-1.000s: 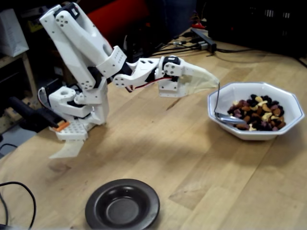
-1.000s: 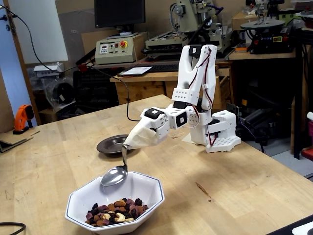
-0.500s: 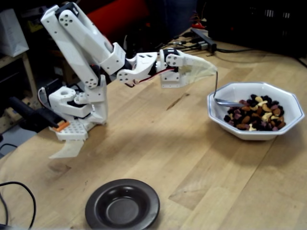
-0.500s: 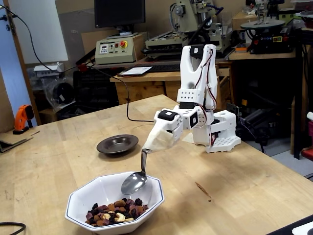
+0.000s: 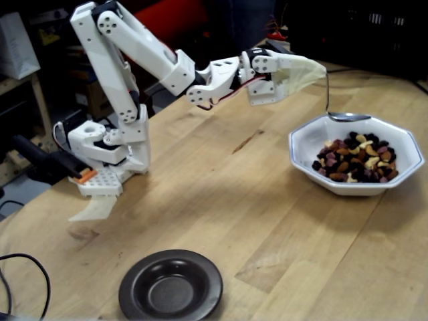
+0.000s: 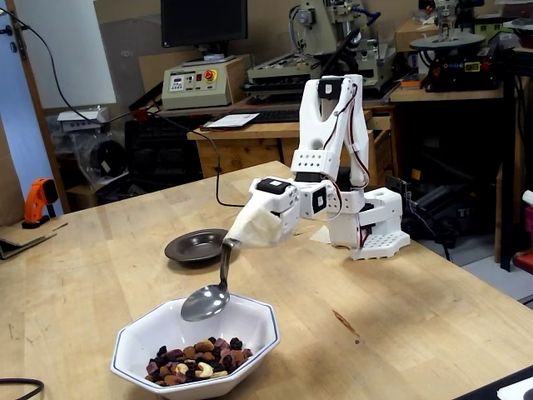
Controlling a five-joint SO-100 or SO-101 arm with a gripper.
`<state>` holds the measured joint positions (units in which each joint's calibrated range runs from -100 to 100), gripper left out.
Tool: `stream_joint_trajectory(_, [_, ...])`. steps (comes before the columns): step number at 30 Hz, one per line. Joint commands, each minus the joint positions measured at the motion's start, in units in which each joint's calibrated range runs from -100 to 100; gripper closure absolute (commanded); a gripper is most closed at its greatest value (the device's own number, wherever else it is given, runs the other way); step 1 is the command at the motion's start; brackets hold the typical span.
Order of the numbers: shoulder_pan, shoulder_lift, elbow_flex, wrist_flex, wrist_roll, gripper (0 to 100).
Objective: Use spoon to transfer food from the white bowl to brown plate
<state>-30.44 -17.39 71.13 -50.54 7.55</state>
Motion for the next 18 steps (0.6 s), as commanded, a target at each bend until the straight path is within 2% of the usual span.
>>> stream_joint_trajectory(1, [0.1,0.8,-4.1,-1.3,-0.3,96])
stream_joint_trajectory(18, [4.4,1.6,-3.2,-1.4,0.2,96])
